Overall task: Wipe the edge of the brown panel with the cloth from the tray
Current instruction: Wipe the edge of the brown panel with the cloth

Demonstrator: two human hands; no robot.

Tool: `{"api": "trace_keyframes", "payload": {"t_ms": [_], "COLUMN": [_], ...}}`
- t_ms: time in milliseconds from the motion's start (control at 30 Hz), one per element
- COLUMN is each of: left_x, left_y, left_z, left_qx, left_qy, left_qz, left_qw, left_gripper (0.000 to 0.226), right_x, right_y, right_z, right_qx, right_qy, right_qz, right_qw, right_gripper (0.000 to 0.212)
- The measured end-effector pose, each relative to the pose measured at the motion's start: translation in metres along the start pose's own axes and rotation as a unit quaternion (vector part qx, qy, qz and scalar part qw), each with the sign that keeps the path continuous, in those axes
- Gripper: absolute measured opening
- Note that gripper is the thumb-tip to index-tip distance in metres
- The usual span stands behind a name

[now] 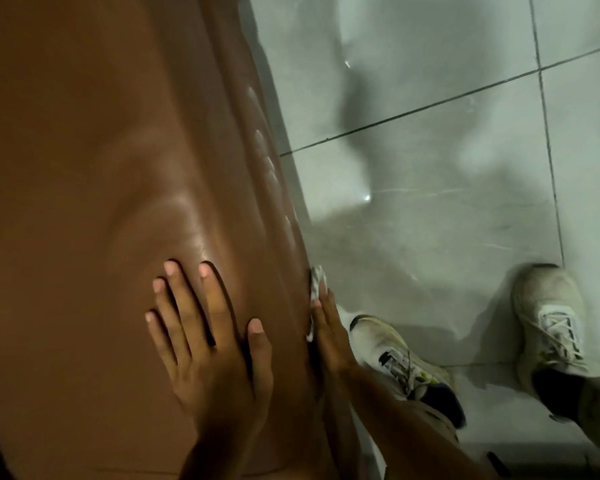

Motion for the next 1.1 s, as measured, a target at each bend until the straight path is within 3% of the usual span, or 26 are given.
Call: {"api": "trace_keyframes", "payload": {"t_ms": [133, 233, 333, 467, 600, 667, 733, 900, 1000, 1100], "left_x": [0.007, 0.025, 0.043, 0.067, 0.063, 0.056, 0.053, 0.059, 0.061, 0.059], "left_y": [-0.060, -0.123, -0.168, -0.226, -0.258, -0.256, -0.254, -0.258, -0.258, -0.257], "left_z": [0.016, 0.030, 0.033, 0.032, 0.042, 0.045, 0.044, 0.029, 0.027, 0.029], "left_qx": [0.011, -0.003, -0.049, -0.100, -0.112, -0.122, -0.136, -0.181, -0.168, -0.135], "left_qy": [0.037, 0.039, 0.055, 0.063, 0.045, 0.020, -0.004, -0.033, -0.034, -0.028], "left_qz": [0.016, 0.002, -0.032, -0.023, 0.013, 0.013, 0.013, 0.005, 0.005, 0.005], "left_qw": [0.999, 0.999, 0.997, 0.993, 0.993, 0.992, 0.991, 0.983, 0.985, 0.990], "left_gripper": [0.075, 0.077, 0.077, 0.079, 0.081, 0.078, 0.076, 0.074, 0.075, 0.076], "right_x": [-0.029, 0.035, 0.108, 0.083, 0.016, 0.022, 0.071, 0.242, 0.233, 0.189], "right_y": [0.058, 0.051, -0.006, -0.051, -0.003, 0.011, 0.003, -0.074, -0.092, -0.059], "right_z": [-0.006, -0.018, -0.031, -0.017, -0.010, -0.016, -0.029, -0.055, -0.044, -0.035], "right_qx": [-0.002, 0.012, -0.007, -0.015, -0.021, -0.034, -0.021, -0.058, -0.065, -0.056], "right_qy": [-0.045, 0.026, 0.081, 0.056, -0.023, -0.036, -0.008, 0.061, -0.010, -0.033], "right_qz": [-0.010, 0.035, 0.151, 0.083, 0.036, 0.020, 0.039, 0.211, 0.120, 0.049], "right_qw": [0.999, 0.999, 0.985, 0.995, 0.999, 0.999, 0.999, 0.974, 0.991, 0.997], "right_gripper": [0.046, 0.039, 0.053, 0.050, 0.049, 0.048, 0.049, 0.053, 0.051, 0.046]}}
Point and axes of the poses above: each hand's wrist, its own y-axis away from the middle knuckle, its own z-axis out of the back of the hand, x = y × z, the point moved 5 cm from there along -y, towards the middle knuckle, and after that the axes turned 12 degrees about -z, right-handed, at the moved point
